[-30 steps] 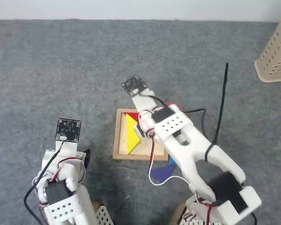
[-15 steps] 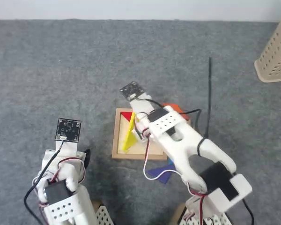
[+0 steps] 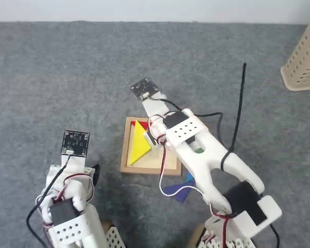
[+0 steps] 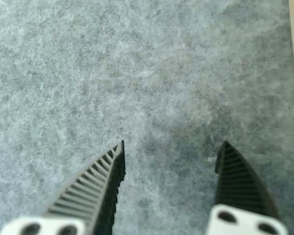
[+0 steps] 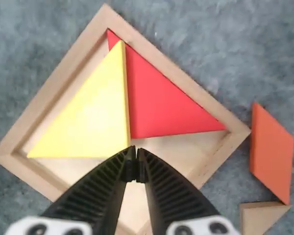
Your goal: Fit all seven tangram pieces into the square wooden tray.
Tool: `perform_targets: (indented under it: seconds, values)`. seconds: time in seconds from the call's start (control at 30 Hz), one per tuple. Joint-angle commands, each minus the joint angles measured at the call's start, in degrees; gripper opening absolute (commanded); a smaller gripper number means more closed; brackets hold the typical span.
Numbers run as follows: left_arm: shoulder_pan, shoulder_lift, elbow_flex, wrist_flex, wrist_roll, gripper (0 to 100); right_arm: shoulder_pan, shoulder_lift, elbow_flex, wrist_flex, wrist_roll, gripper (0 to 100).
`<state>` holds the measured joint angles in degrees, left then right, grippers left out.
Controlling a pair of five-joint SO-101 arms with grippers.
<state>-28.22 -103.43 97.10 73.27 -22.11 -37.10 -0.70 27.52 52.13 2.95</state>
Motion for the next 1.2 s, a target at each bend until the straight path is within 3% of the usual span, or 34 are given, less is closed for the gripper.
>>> perform_targets:
  seconds: [0.0, 0.13, 0.37, 0.83, 1.17]
  values:
    - [-0.3, -0.9, -0.5, 0.3, -0.6, 28, 0.8, -3.3, -4.9, -0.7, 1.0, 0.9]
    - [-0.3, -0.9, -0.5, 0.3, -0.6, 28, 0.6, 2.2, -9.7, -3.2, 1.1, 0.9]
    - [-0.3, -0.9, -0.5, 0.3, -0.6, 28, -0.1, 14.0, -19.3, 1.2, 1.0, 0.7]
    - [-0.3, -0.9, -0.5, 0.3, -0.6, 28, -7.2, 15.4, -20.1, 1.6, 1.1, 0.7]
    - [-0.3, -0.9, -0.5, 0.3, -0.6, 28, 4.6, 0.7, -22.2, 18.4, 0.8, 0.7]
